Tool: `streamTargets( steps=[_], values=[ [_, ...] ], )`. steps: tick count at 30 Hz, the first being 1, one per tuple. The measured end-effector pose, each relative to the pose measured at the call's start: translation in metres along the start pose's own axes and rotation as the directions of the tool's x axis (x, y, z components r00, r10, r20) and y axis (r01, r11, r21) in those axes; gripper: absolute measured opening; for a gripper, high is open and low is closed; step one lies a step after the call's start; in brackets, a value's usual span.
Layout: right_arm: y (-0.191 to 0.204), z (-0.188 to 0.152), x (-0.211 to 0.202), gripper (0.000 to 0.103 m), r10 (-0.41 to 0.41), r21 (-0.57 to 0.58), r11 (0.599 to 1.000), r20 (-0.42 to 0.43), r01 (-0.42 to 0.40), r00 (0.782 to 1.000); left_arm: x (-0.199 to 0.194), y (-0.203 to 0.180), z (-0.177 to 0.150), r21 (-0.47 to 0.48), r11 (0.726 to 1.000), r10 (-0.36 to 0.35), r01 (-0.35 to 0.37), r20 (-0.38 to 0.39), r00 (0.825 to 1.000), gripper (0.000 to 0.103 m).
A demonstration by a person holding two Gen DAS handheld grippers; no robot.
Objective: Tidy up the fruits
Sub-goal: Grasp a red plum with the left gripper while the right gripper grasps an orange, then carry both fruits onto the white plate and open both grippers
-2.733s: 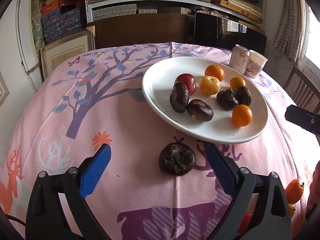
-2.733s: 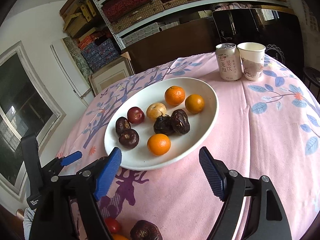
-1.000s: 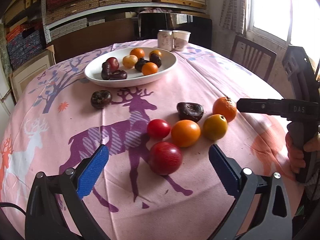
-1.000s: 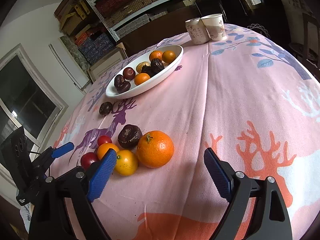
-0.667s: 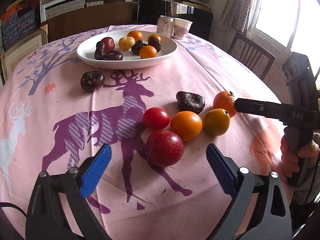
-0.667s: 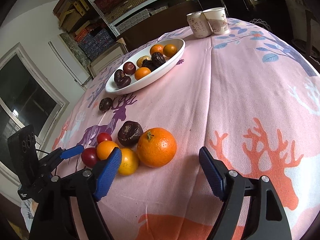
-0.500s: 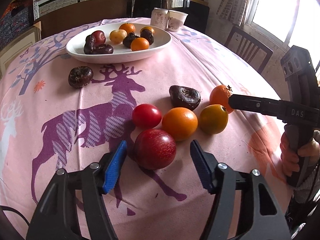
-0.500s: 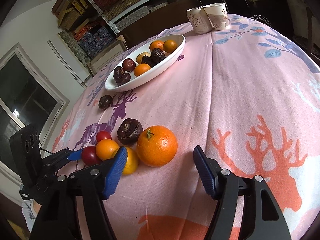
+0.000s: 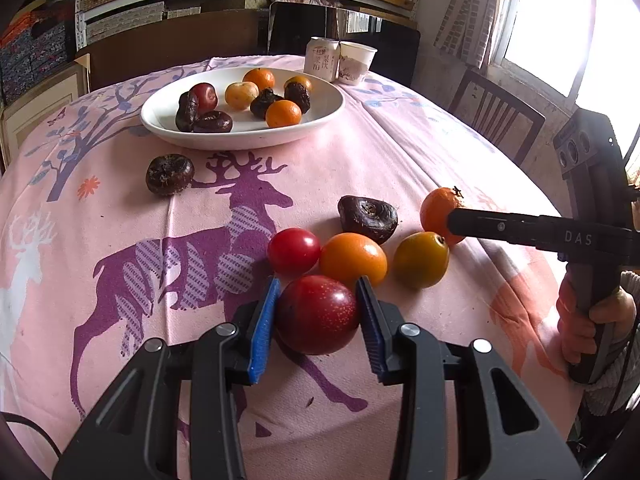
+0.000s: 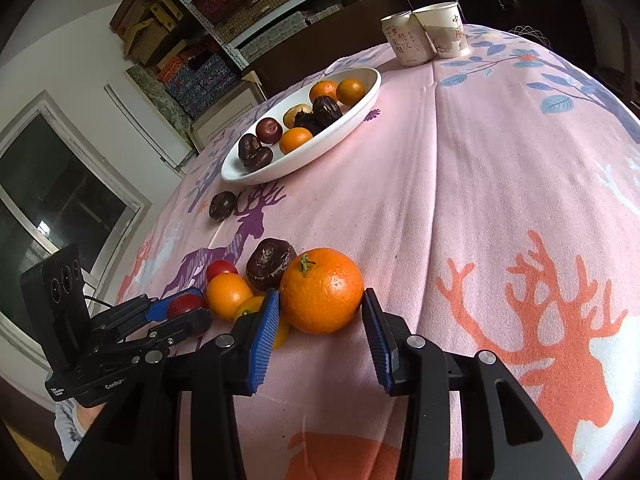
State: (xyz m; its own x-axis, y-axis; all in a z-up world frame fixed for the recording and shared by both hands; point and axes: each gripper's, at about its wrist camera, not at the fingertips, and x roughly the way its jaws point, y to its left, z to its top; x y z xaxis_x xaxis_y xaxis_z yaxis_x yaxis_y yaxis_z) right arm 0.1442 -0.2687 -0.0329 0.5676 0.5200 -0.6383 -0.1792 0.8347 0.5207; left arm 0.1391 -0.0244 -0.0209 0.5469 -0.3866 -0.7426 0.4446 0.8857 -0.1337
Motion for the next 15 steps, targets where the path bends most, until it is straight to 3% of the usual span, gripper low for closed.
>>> streamTargets(
  steps=[6,15],
  values=[
    [-0.004,0.007,-0.009,0.043,0.026,0.031,0.999,0.039,-0.027,0.999,-0.012,0.013,0.011,-0.030,0.999,0.015,-0.014,0.041,0.999,0.039],
    [0.007,0.077,0.008,0.043,0.034,0.034,0.999,0.064,-0.037,0.997,0.000,0.040,0.091,-0.044,0.997,0.071,-0.067,0.082,0.994,0.039]
  ],
)
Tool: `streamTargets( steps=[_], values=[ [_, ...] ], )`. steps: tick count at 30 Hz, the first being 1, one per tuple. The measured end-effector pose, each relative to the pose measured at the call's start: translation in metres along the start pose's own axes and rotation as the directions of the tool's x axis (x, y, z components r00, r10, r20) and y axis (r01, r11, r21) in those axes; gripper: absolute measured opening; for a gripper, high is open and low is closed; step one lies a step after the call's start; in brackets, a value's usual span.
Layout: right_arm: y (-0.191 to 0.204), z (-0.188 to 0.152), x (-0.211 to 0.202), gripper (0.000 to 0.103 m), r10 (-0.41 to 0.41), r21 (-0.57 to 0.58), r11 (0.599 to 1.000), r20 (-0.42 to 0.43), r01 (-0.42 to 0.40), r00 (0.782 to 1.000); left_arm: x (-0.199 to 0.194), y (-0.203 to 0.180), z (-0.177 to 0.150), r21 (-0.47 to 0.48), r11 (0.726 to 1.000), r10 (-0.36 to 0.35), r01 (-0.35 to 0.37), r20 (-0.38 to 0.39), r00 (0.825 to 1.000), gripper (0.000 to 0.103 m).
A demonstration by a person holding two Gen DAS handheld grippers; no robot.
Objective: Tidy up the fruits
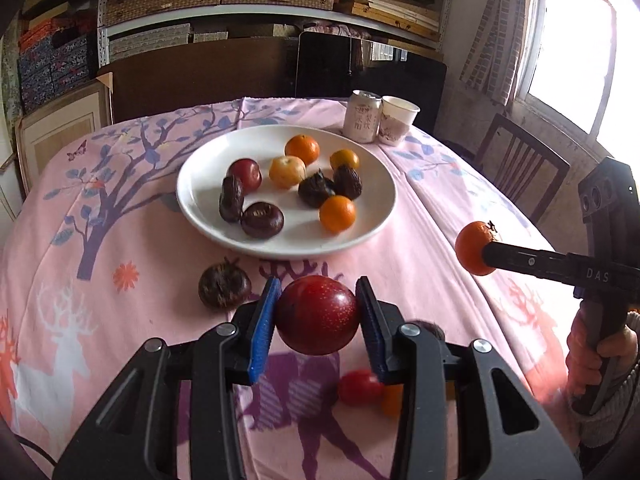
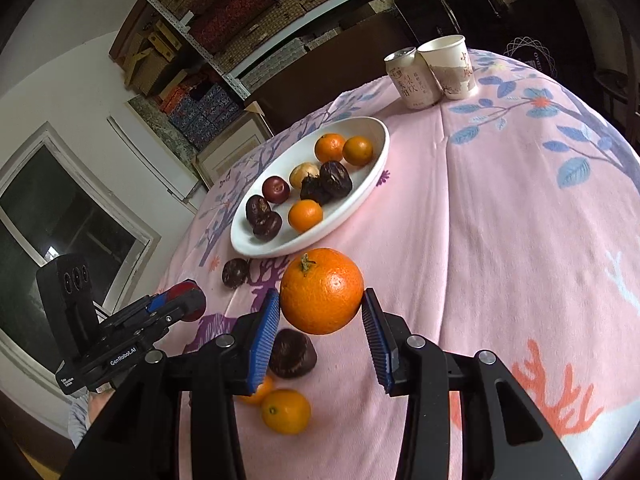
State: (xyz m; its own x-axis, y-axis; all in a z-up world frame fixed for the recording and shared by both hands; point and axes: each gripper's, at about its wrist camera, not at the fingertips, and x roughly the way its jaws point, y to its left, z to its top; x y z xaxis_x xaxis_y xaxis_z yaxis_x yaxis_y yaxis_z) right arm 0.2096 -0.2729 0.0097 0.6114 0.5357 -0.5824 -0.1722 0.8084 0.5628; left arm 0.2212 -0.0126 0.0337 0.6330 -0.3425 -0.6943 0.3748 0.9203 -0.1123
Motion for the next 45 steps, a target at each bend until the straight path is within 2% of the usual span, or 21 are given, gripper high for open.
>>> streamTargets(
  steps=[5,9,10,11,12,13,15,17,19,21,23,26,35,39,45],
  values=[
    [0.010,0.041,0.036,0.043,-0.004,0.000,1.000,0.002,0.004,1.000,0.027,0.004,0.039,0.010,1.000,0.021,-0.021,0.009,1.000,0.039],
    [0.024,0.061,0.069,0.043,-0.022,-0.039,0.999,0.012,0.022,1.000,0.053,0.012,0.055,-0.006,0.999,0.034,-0.034,0.011,0.999,0.040],
    [0.025,0.063,0.076,0.045,-0.020,-0.040,0.999,0.021,0.021,1.000,0.059,0.015,0.055,-0.014,0.999,0.048,-0.048,0.015,0.999,0.052],
    [0.023,0.063,0.081,0.054,-0.017,-0.038,0.999,0.028,0.018,0.999,0.064,0.020,0.053,-0.021,0.998,0.063,-0.062,0.014,0.998,0.074],
    [0.021,0.062,0.085,0.063,-0.026,-0.043,0.999,0.017,0.027,1.000,0.067,0.025,0.049,-0.027,0.997,0.069,-0.069,0.021,0.997,0.083],
    [0.018,0.061,0.086,0.071,-0.039,-0.044,0.998,0.016,0.039,0.999,0.068,0.031,0.047,-0.035,0.997,0.077,-0.076,0.030,0.997,0.087],
    [0.009,0.057,0.081,0.071,-0.054,-0.006,0.999,0.034,0.054,0.998,0.070,0.044,0.044,-0.074,0.993,0.092,-0.091,0.009,0.996,0.087],
    [0.004,0.053,0.076,0.071,-0.027,0.027,0.999,0.027,0.026,0.999,0.065,0.055,0.044,-0.141,0.988,0.062,-0.058,0.022,0.998,0.087],
    [0.003,0.048,0.073,0.071,-0.021,0.032,0.999,0.026,0.020,0.999,0.058,0.058,0.042,-0.163,0.986,0.051,-0.045,0.033,0.998,0.087],
    [0.003,0.045,0.071,0.073,-0.040,0.023,0.999,0.033,0.039,0.999,0.050,0.055,0.037,-0.143,0.987,0.080,-0.073,0.043,0.996,0.088],
    [0.002,0.041,0.070,0.075,-0.050,0.024,0.998,0.034,0.049,0.998,0.044,0.052,0.031,-0.128,0.986,0.112,-0.104,0.054,0.992,0.096],
    [0.003,0.036,0.065,0.076,-0.050,0.021,0.999,0.031,0.049,0.998,0.038,0.051,0.021,-0.113,0.985,0.135,-0.129,0.052,0.989,0.096],
    [0.002,0.017,0.038,0.086,-0.052,0.007,0.999,0.063,0.052,0.997,0.036,0.049,-0.006,-0.095,0.984,0.148,-0.148,-0.003,0.989,0.096],
    [-0.001,0.011,0.031,0.087,-0.047,0.026,0.999,0.068,0.046,0.997,0.036,0.047,-0.013,-0.084,0.984,0.159,-0.160,-0.013,0.987,0.097],
    [-0.002,-0.001,0.021,0.088,-0.049,0.029,0.998,0.072,0.047,0.996,0.050,0.047,-0.017,-0.055,0.975,0.213,-0.216,-0.056,0.975,0.097]
  ],
)
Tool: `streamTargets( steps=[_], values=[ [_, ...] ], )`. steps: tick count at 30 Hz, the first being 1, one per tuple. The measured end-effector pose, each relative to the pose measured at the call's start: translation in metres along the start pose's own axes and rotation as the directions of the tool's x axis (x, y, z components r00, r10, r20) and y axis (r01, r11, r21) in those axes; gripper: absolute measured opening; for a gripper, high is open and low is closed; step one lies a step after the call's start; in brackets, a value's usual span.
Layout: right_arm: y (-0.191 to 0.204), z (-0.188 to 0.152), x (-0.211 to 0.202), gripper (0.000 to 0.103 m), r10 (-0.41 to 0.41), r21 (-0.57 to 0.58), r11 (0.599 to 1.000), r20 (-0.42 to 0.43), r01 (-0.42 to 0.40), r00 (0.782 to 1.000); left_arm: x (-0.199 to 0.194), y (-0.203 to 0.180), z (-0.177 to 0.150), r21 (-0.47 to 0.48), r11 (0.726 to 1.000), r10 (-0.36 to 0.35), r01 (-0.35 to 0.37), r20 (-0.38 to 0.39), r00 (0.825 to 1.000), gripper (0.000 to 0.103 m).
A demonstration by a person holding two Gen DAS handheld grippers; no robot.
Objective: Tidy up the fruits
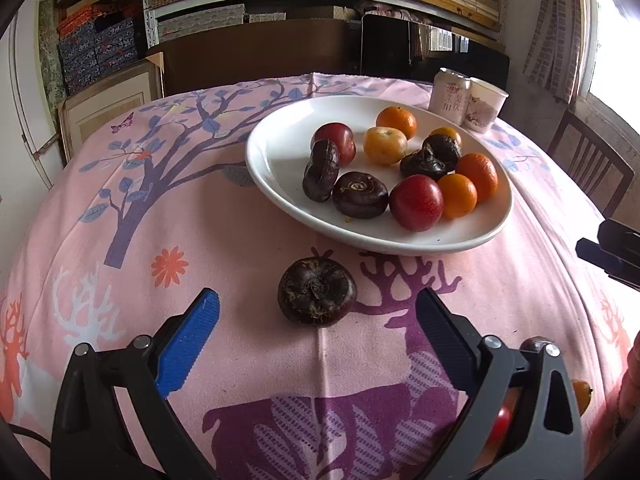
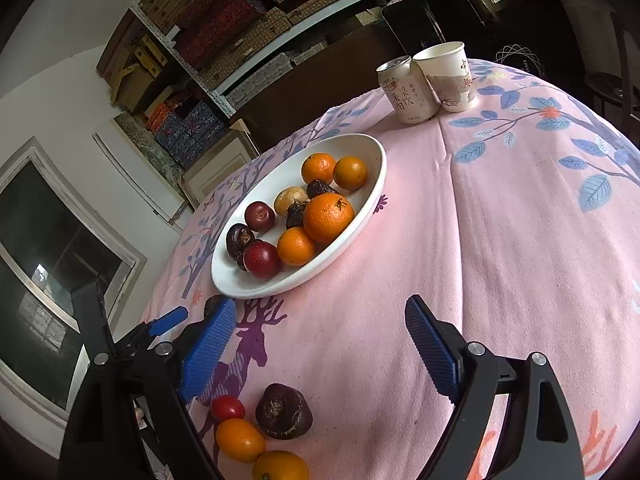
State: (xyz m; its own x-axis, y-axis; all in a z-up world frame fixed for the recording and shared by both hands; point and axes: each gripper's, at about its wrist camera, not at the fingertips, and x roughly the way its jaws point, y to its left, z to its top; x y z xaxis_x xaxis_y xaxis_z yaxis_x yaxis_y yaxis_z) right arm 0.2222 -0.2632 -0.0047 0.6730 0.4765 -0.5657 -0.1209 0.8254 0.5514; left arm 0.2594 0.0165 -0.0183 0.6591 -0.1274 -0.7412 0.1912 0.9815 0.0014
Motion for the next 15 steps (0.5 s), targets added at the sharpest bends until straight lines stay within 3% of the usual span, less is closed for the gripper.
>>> streamTargets(
  steps=[15],
  values=[
    [0.011,-0.028,0.005,0.091,-0.039,-0.087,0.996,-0.075,0.033,0.996,0.031,0.010,0.008,-0.029,0.999,-0.024,0.021,-0.102,0.994,0.097]
  ],
)
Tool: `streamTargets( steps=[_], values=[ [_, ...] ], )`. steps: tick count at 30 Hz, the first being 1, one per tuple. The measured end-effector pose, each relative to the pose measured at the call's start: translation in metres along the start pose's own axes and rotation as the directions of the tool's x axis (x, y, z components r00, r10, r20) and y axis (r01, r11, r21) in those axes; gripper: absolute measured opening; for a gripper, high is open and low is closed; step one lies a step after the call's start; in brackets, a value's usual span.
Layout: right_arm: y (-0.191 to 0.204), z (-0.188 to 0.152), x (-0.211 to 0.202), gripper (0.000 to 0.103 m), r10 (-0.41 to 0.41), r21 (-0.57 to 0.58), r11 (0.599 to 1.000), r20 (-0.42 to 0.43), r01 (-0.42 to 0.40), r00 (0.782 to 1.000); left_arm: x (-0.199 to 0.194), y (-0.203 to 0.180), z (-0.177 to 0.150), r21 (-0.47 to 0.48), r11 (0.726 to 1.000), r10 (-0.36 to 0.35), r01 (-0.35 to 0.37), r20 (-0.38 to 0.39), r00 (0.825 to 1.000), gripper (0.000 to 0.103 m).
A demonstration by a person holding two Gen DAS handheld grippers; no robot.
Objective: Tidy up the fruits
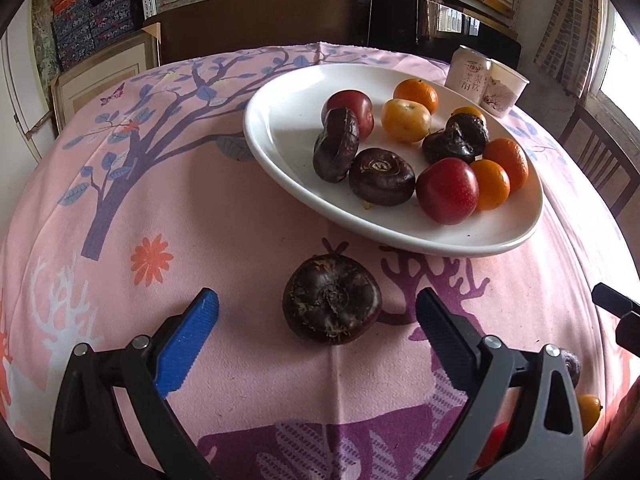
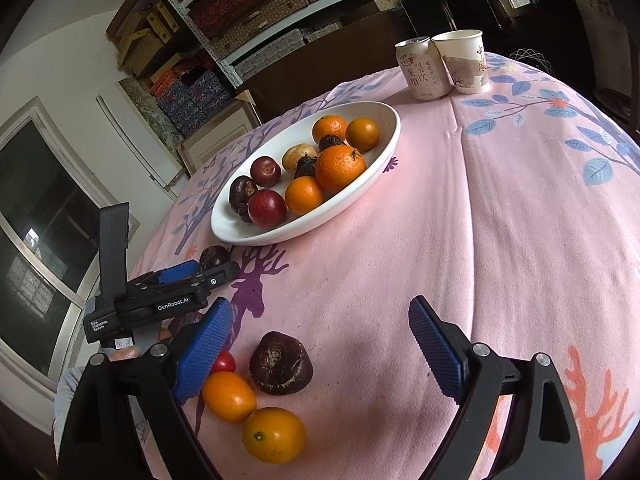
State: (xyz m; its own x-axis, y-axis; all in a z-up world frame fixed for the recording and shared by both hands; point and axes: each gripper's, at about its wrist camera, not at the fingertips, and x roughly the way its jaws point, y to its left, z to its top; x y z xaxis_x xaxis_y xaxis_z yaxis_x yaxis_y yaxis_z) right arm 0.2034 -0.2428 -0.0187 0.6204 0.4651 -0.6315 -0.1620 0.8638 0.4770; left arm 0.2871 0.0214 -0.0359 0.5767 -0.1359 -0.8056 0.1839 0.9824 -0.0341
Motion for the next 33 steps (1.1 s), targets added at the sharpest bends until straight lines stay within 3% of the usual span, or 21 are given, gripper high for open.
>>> streamTargets(
  steps=[4,10,14,16,18,20,28,31,33],
  values=[
    [0.001,-0.004,0.001,0.091,0.001,-0.011,1.000,-0.012,-0.001,1.000,0.001,-0.006,0.000,0.029,1.000,0.011,-0.011,-0.002,1.000,0.095],
    [0.029,-0.014,-0.014,0.091,0.046,-0.139,0.990,0.043,-0.040,0.998,-0.006,-0.015,-0.003,0.077,0.997,-0.004,0.002,0.021,1.000,0.073],
    [0.070,-0.027,-0.008,0.089,0.046,-0.332,0.942,-0.006,-0.046,0.999,-0.011,-0.011,-0.005,0.061,0.998,-0.003,0.001,0.037,0.999,0.049],
    [0.090,-0.034,0.000,0.083,0.009,-0.438,0.899,-0.031,-0.022,0.999,-0.013,-0.007,-0.006,0.047,0.999,-0.011,0.010,0.040,0.999,0.043],
    [0.105,-0.039,0.009,0.073,-0.022,-0.514,0.858,-0.067,-0.016,0.998,-0.014,-0.006,-0.007,0.043,0.999,-0.020,0.019,0.039,0.999,0.043],
    [0.115,-0.043,0.018,0.057,-0.063,-0.572,0.820,-0.096,-0.004,0.993,-0.014,-0.007,-0.008,0.050,0.999,-0.016,0.014,0.039,0.999,0.043],
    [0.130,-0.052,0.048,0.038,-0.168,-0.706,0.708,-0.172,-0.002,0.971,-0.014,-0.007,-0.009,0.057,0.998,-0.018,0.015,0.037,0.999,0.043],
    [0.133,-0.053,0.047,0.032,-0.163,-0.712,0.702,-0.164,-0.003,0.973,-0.014,-0.007,-0.009,0.057,0.998,-0.019,0.016,0.038,0.999,0.043],
    [0.131,-0.053,0.045,0.032,-0.150,-0.691,0.723,-0.156,0.001,0.976,-0.015,-0.007,-0.009,0.055,0.998,-0.020,0.018,0.041,0.999,0.043]
  ],
)
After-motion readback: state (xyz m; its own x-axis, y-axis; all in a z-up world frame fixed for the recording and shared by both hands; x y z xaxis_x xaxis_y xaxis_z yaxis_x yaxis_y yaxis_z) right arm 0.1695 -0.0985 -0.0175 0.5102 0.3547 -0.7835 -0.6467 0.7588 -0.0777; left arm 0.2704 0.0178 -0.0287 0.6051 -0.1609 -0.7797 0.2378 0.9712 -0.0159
